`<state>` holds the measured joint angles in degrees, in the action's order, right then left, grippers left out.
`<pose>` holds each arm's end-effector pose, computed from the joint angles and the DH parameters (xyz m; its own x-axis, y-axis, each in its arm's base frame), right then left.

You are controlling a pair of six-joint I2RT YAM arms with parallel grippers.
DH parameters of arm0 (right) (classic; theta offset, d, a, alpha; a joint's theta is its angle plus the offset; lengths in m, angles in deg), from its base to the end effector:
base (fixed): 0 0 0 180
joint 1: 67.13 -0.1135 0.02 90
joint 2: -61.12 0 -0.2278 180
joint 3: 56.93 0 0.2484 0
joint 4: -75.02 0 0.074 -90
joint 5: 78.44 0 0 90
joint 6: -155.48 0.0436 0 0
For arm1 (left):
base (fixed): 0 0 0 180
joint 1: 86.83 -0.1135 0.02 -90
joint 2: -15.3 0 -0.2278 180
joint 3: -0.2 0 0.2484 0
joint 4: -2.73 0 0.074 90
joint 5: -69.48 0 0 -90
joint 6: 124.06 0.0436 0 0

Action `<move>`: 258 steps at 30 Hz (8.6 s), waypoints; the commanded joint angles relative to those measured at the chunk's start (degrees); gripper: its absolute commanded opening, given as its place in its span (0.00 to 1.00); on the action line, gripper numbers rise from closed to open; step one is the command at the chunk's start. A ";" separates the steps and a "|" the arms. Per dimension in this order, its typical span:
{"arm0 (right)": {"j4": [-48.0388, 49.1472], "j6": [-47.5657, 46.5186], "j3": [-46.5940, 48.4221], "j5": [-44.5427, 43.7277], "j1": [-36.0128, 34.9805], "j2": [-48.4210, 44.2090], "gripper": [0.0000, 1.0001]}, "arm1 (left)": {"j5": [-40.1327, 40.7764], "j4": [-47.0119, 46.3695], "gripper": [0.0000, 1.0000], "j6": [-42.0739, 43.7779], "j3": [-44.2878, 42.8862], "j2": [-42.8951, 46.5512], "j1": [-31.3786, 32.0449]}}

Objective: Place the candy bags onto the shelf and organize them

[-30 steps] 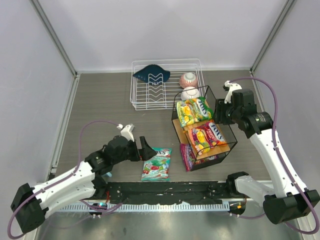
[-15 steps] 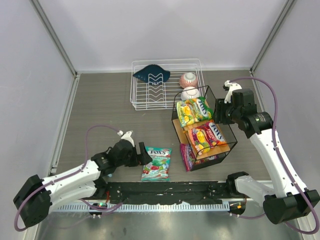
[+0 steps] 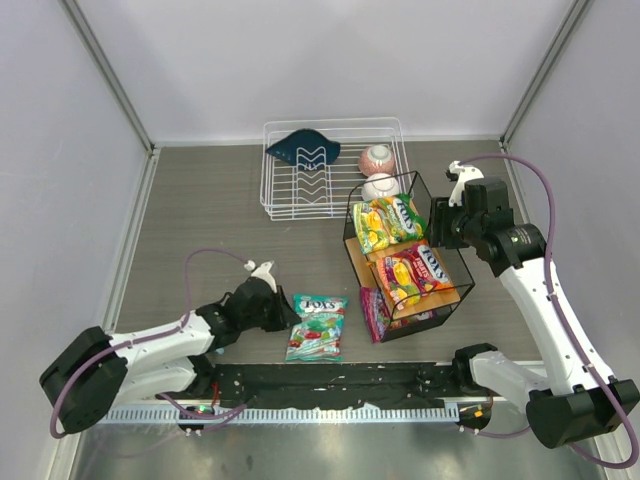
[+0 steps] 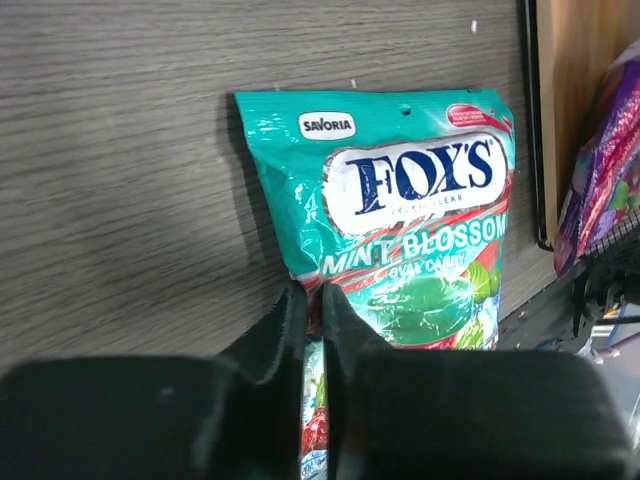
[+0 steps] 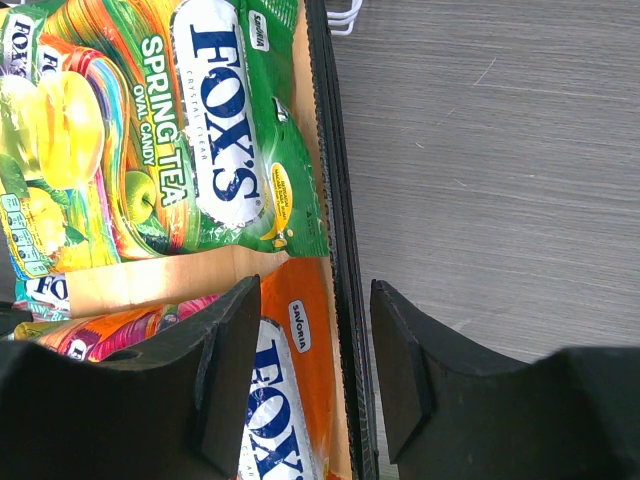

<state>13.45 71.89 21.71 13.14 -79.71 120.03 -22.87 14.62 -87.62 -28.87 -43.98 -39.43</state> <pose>0.2182 0.0499 0.3140 -0.6735 -0.0360 -0.7383 -0.1636 0.9813 0.1015 0.1378 -0.1525 0.1055 -0.8778 -0.2329 -0.4186 0.0840 0.7854 -0.6132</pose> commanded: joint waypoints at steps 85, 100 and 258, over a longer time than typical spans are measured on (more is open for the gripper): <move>36.25 -3.52 -4.19 62.13 -0.52 -8.64 0.66 | -30.17 51.66 0.00 52.50 -82.99 -14.36 -1.43; 35.47 -3.25 -3.84 59.86 -4.56 -5.83 0.73 | -33.77 51.92 0.00 53.03 -91.33 -20.25 -1.43; 5.76 4.22 2.13 -11.60 -3.59 2.17 0.28 | -22.08 -79.12 0.00 -32.92 1.04 -15.85 -20.42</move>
<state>18.70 76.70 23.98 0.73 -83.84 122.37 -43.41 -49.82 -117.72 -24.65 -57.93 -59.96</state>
